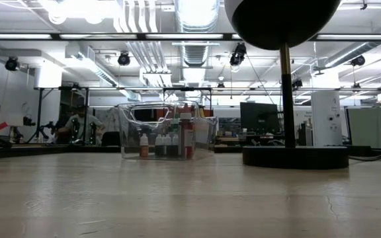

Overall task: Pick & Place food coloring
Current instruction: Put the small black food coloring bottle into the transparent bin

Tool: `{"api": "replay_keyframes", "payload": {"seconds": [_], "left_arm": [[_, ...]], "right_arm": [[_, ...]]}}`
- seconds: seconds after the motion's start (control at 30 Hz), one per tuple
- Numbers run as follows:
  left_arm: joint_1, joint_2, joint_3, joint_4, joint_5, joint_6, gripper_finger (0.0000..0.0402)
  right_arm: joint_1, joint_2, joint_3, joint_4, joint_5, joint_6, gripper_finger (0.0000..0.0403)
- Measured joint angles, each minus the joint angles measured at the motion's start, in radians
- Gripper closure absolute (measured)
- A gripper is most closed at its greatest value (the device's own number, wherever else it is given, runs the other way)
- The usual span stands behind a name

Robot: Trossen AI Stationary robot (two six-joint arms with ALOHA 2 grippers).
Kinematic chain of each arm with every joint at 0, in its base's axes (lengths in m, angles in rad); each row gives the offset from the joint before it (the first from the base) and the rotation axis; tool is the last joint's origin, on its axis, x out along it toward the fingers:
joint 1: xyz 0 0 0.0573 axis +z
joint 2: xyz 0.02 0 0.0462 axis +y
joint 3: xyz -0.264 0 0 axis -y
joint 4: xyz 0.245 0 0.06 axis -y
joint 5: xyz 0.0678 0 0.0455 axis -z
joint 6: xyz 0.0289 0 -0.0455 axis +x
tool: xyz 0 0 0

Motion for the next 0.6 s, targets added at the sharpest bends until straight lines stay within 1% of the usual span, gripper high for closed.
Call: {"api": "replay_keyframes", "payload": {"seconds": [0.3,0.5,0.6], "left_arm": [[0.001,0.062,0.000,0.101,0.028,0.025,0.0150],[0.006,0.105,0.000,0.170,0.032,0.028,0.0150],[0.008,0.117,-0.002,0.167,0.032,0.038,0.0150]], "right_arm": [[-0.023,0.088,0.116,-0.006,-0.004,-0.073,0.0349],[-0.036,0.092,0.113,-0.002,-0.006,-0.076,0.0349],[-0.042,0.091,0.112,0.008,-0.004,-0.082,0.0349]]}}
